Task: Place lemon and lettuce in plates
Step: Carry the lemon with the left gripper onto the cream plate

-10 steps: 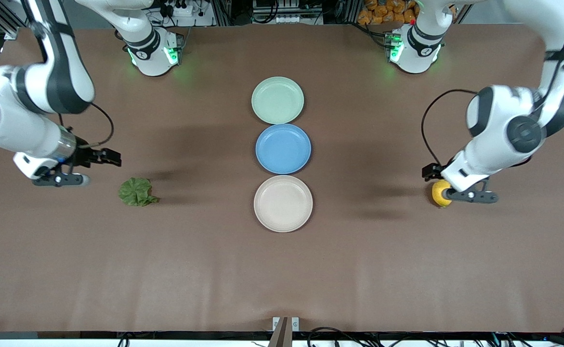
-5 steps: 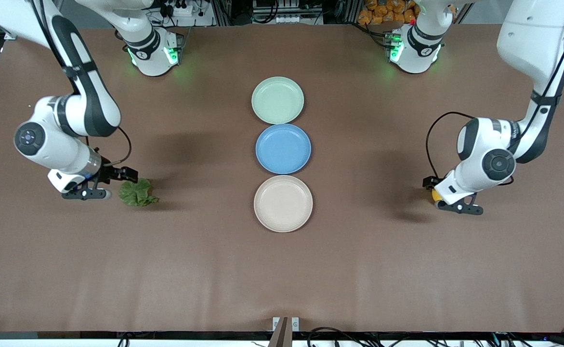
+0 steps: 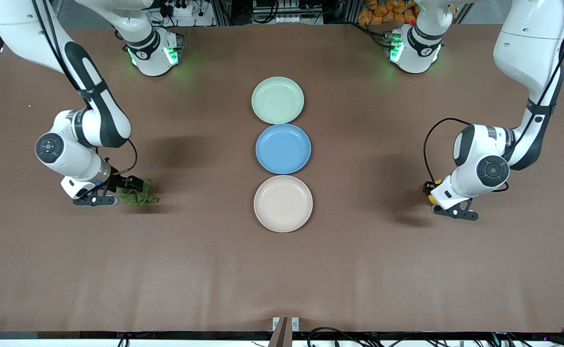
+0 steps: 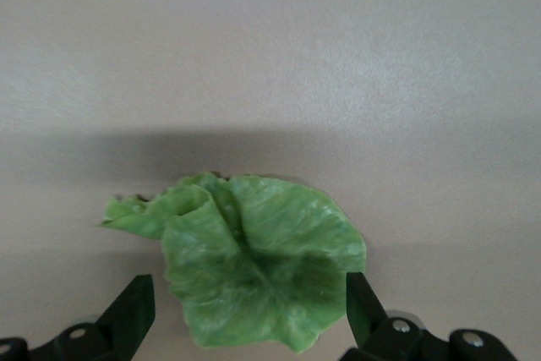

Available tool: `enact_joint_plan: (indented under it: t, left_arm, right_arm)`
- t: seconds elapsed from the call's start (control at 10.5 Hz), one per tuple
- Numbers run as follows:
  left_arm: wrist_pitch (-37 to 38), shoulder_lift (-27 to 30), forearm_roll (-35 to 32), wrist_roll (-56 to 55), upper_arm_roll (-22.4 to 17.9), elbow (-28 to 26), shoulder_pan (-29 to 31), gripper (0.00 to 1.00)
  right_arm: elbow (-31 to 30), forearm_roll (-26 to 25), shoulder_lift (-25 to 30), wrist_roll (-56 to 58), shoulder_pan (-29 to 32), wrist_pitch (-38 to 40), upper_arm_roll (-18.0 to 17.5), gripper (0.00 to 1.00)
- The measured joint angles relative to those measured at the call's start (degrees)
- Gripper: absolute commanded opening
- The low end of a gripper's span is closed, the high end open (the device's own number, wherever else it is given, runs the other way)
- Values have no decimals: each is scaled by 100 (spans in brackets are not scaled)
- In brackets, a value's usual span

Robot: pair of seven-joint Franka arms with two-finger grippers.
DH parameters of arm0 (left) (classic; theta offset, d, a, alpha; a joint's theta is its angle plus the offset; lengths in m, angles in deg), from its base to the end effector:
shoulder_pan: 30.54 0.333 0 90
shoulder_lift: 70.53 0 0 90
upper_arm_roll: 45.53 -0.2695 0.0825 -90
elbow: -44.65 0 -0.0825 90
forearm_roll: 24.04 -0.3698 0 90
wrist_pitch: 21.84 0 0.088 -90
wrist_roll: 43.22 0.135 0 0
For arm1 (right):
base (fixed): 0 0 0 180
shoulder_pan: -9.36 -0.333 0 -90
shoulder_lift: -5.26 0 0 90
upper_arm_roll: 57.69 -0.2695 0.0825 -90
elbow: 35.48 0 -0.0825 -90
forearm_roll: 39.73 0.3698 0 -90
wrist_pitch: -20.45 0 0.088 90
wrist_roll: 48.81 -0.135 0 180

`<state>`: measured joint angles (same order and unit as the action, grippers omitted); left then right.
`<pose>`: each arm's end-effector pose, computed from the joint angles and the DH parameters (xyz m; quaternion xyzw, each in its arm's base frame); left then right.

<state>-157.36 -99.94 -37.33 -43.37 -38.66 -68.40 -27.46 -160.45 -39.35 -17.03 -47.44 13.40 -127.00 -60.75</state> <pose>0.5663 -0.0327 0.1418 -0.9909 0.1128 0.0547 0.0484 0.5364 -0.0076 0.1502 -0.9999 0.0014 -0.0021 0.0119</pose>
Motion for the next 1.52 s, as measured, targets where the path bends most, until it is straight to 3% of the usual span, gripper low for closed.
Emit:
enact_joint_plan:
  t: [0.19,0.38,0.67,0.76,0.86,1.05,1.24,1.33,1.43,1.52]
  left_arm:
    - [-3,70,3,-54,125,101,-6,0]
    - [356,440,410,-605,570,220,-5,0]
    - [505,745,819,-3144,1719,491,-195,0]
    - [505,647,826,-4088,1886,708,-517,0]
    - [504,429,828,-4962,1916,1031,-983,0]
    - [485,-274,669,-6336,1799,1798,-1928,0]
    - [109,-895,426,-7395,1287,2429,-2801,0]
    - [-268,-1098,408,-7775,851,2590,-3267,45]
    - [-565,-1222,407,-8069,454,2653,-3637,99]
    - [-796,-1308,407,-8336,141,2690,-3912,100]
  right_arm:
    - [-60,-37,-162,3,0,-269,26,83]
    - [-65,-41,-278,6,-2,-463,28,56]
    - [-64,-43,-341,10,-9,-557,28,23]
    - [-64,-43,-349,10,-13,-585,28,16]
    - [-65,-44,-354,10,-16,-618,29,2]
    - [-66,-44,-360,12,-24,-647,30,0]
    - [-46,-45,-337,12,-38,-571,28,0]
    - [1,-45,-262,12,-45,-335,28,0]
    - [54,-45,-113,12,-50,20,28,0]
    - [122,-44,124,10,-54,496,27,0]
